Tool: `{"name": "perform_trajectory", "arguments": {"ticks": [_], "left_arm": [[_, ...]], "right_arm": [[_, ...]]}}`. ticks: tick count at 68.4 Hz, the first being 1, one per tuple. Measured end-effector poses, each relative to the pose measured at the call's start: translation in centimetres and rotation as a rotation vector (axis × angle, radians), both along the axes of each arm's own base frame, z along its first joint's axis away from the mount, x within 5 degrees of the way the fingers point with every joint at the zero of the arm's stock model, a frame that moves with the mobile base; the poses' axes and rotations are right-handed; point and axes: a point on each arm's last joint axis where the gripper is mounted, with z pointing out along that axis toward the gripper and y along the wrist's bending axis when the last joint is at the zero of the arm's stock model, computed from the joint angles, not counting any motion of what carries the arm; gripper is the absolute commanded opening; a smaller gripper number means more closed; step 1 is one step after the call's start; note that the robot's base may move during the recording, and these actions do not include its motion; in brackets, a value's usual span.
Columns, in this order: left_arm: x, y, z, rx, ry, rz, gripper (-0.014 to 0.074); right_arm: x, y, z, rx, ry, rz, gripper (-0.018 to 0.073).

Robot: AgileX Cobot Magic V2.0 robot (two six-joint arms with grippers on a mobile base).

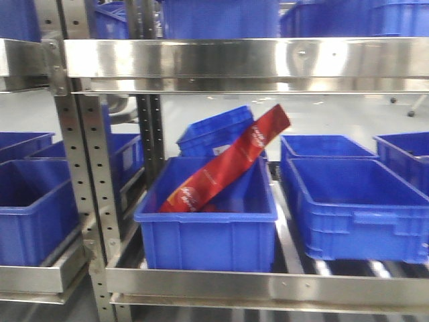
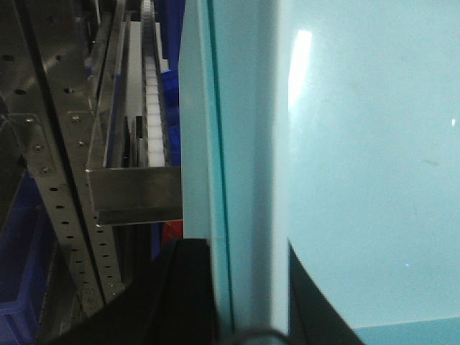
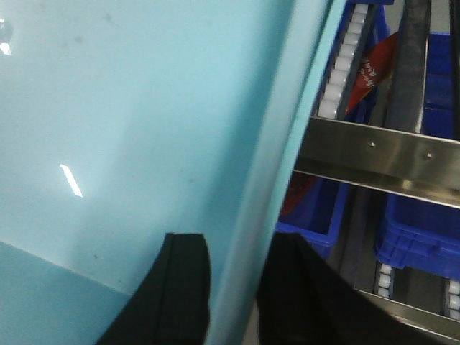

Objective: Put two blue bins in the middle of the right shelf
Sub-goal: 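Drive up to the shelf and raise the held bins above its rail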

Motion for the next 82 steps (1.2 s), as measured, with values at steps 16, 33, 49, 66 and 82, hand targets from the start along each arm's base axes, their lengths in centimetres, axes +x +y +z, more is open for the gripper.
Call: {"name": "perform_trajectory", "arguments": {"ticks": [16,33,49,66,82], "left_arm": [[0.00,0.00,-0.01,0.001,0.001,0.000,-0.0111],[0.00,0.00,-0.01,0.001,0.001,0.000,-0.0111],[0.00,0.00,-0.01,0.001,0.001,0.000,-0.0111],[0.00,0.00,-0.01,0.001,0.001,0.000,-0.0111],[0.00,0.00,-0.01,0.001,0.001,0.000,-0.0111]], "right_arm": [[0.00,0.00,0.00,0.000,0.000,0.000,-0.0151],[-0.01,0.00,-0.01,-0.001,0.002,0.000,-0.0151],[-0.01,0.00,-0.01,-0.001,0.002,0.000,-0.0151],[-0.01,0.00,-0.01,-0.001,0.002,0.000,-0.0151],[0.00,0.00,0.00,0.000,0.000,0.000,-0.0151]]}}
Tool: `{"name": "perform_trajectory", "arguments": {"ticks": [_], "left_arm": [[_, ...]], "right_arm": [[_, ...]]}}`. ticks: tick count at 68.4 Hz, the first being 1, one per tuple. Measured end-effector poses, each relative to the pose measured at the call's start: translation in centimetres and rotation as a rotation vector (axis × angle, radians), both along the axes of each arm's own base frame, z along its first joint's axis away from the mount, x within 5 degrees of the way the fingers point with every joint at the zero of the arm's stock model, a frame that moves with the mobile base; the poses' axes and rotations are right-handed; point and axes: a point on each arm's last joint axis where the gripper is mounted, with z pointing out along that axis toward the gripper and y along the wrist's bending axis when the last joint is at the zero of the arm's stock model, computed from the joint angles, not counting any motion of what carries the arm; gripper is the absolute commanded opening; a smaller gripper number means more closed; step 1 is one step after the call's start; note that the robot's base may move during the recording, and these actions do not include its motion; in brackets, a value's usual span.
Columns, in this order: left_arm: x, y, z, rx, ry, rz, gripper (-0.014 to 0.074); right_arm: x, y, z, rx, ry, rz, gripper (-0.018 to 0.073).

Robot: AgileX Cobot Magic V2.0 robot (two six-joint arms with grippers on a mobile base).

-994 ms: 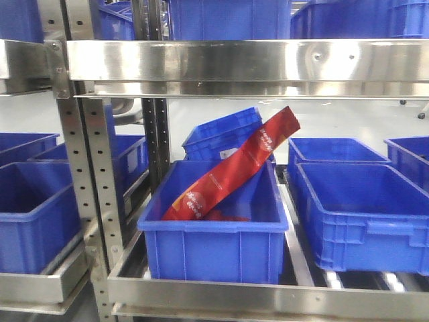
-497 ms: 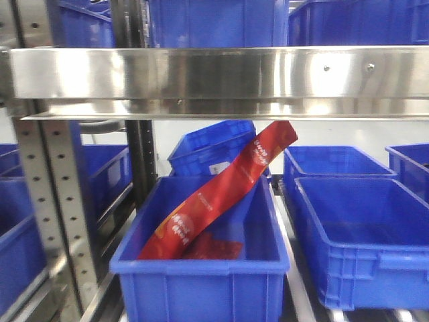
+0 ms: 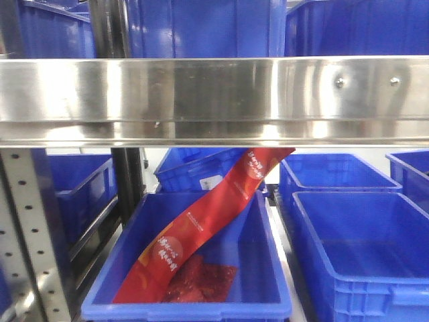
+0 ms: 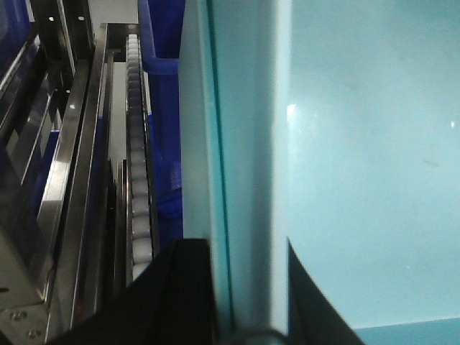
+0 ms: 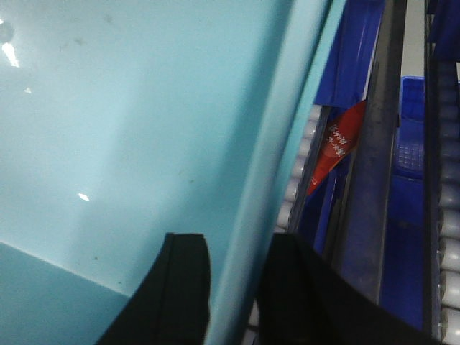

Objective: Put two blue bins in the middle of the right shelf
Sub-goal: 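Drive up to the shelf and raise the held bins above its rail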

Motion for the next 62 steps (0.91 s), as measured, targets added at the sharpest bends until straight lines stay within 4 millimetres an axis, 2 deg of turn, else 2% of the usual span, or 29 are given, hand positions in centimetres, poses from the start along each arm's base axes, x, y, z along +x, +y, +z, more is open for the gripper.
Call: {"name": "perform_trajectory", "arguments": {"ticks": [62], "left_arm": [[0.00,0.00,0.00,0.000,0.000,0.000,-0.0111]], "right_arm": [[0.03,0.01,0.05,0.003,-0.005,0.000,-0.0151]]}}
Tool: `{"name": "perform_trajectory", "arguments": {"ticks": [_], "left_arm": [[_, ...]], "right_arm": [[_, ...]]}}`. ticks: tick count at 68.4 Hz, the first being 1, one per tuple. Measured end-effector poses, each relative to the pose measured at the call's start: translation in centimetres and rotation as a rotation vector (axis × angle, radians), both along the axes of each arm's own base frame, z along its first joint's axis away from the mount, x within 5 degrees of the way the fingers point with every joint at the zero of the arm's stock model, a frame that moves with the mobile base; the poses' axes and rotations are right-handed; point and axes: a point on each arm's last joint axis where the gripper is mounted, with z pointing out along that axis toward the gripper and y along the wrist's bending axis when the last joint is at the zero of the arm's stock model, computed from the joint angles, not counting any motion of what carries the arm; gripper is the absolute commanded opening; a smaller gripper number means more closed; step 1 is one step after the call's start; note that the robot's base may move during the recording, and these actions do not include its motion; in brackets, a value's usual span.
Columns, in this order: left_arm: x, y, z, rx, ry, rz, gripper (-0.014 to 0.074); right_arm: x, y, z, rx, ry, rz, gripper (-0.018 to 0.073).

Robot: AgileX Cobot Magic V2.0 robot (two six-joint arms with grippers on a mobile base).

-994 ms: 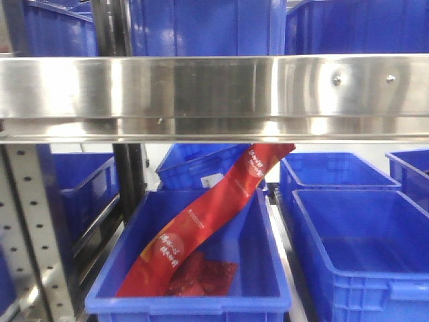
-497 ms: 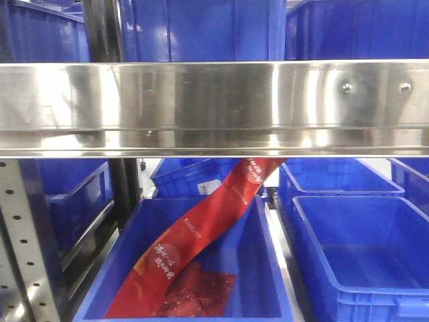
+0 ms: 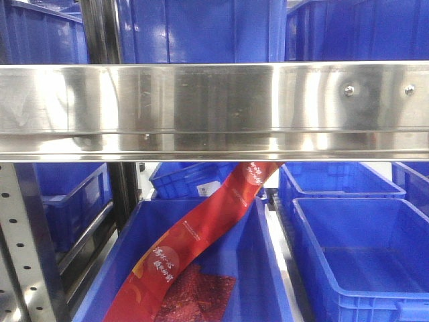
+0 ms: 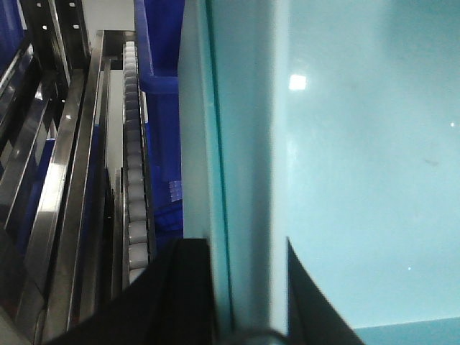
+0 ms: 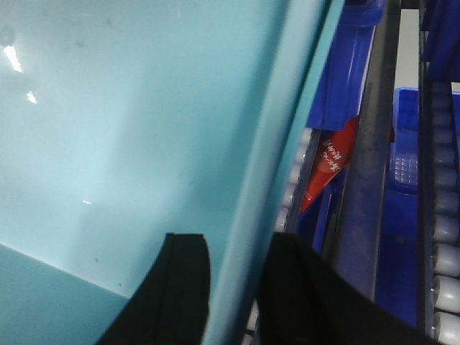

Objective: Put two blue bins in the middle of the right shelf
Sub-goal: 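Drive up to the shelf and raise the held bins above its rail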

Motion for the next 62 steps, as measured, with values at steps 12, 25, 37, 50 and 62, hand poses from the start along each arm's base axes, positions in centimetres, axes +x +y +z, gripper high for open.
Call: {"name": "perform_trajectory", "arguments": {"ticks": [12,25,37,50,62], "left_arm": [[0.0,0.0,0.0,0.000,0.000,0.000,-0.0111],[0.0,0.0,0.0,0.000,0.000,0.000,-0.0111],[0.0,0.0,0.0,0.000,0.000,0.000,-0.0111],[0.1,0.0,-0.1,0.001,0.002,0.000,-0.0111],[1.0,-0.3,-1.6,0.043,0.102,0.004,-0.0111]], "right_arm": [[0.0,0.0,0.0,0.000,0.000,0.000,-0.0151],[0.0,0.0,0.0,0.000,0.000,0.000,-0.0151],[0.0,0.0,0.0,0.000,0.000,0.000,-0.0151],[0.0,0.0,0.0,0.001,-0.002,0.000,-0.0151],[1.1,0.6,-1.1,-0.015,0.028,0.001,-0.0151]]}}
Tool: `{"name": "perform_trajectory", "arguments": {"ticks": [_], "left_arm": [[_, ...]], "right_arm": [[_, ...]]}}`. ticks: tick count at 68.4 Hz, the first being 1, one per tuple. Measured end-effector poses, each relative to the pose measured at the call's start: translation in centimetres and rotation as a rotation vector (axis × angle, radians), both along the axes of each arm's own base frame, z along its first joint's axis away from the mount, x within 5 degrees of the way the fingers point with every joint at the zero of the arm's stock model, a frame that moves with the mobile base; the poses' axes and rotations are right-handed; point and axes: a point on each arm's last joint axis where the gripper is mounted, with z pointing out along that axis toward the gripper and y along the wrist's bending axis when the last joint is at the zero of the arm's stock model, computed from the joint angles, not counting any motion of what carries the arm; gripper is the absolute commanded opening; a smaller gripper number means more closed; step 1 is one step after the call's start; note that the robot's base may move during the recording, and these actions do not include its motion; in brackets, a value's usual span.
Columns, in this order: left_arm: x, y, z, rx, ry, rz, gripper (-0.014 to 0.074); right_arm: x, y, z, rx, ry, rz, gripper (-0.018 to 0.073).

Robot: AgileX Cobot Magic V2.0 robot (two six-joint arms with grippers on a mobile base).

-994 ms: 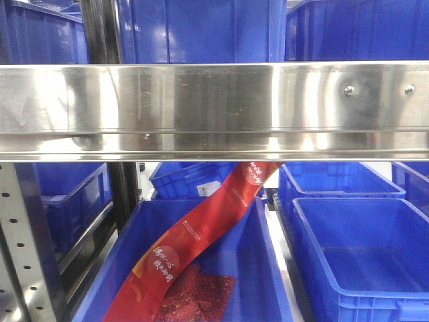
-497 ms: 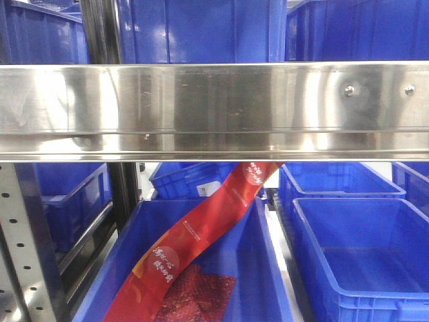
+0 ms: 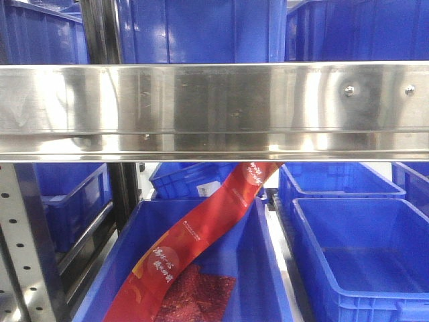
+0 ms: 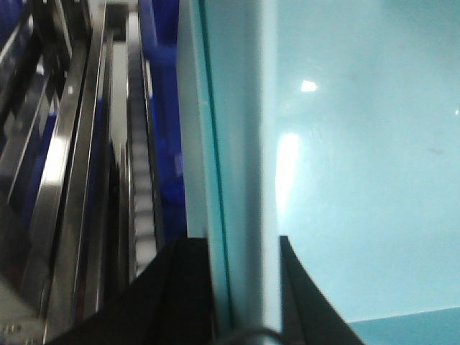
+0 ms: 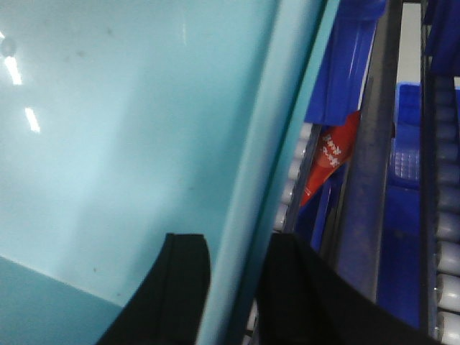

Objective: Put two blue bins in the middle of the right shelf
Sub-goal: 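Drive up to the shelf and raise the held bins above its rail, then lower the stacked light-blue bins onto the shelf rollers with both grippers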

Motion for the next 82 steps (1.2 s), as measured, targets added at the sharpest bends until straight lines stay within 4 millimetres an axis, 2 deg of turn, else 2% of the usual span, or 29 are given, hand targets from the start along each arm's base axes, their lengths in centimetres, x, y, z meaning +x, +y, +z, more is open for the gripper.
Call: {"name": "perform_trajectory", "arguments": {"ticks": [16,32,40,44,48,62,66,74,82], "left_arm": [[3.1,-0.8,-4.4,0.104,0.196,0.016,-0.0111],[5.5,-1.5,-7.6,0.148,0.291,0.021,-0.0108],[6.2,-1.7,-8.6,0.154,0.319,0.021,-0.0029],[6.5,-1.9,-9.0,0.153,0.331,0.021,0.0049],[6.5,-1.9,-9.1,0.150,0.337,0.020,0.0147],[6.8,-2.1,-8.6,0.127,0.285,0.009,0.0538],[6.8,-2.2,-8.5,0.127,0.285,0.007,0.0605],[6.6,-2.1,-8.0,0.117,0.262,0.007,0.0605],[5.2,-1.7,-6.3,0.106,0.232,0.007,0.0601]], "right_arm": [[3.3,1.3,-3.9,-0.071,0.098,-0.005,-0.0151],[5.6,2.0,-7.1,-0.152,0.155,-0.007,-0.0151],[6.2,1.9,-7.9,-0.164,0.169,-0.013,-0.0141],[6.5,1.8,-8.1,-0.168,0.175,-0.017,-0.0089],[6.7,1.7,-8.3,-0.170,0.180,-0.021,0.0002],[6.9,1.6,-8.0,-0.160,0.158,-0.025,0.0488],[6.8,1.6,-7.9,-0.158,0.154,-0.025,0.0578],[6.6,1.5,-7.6,-0.157,0.150,-0.025,0.0568],[5.6,0.9,-6.0,-0.140,0.114,-0.028,0.0532]]}}
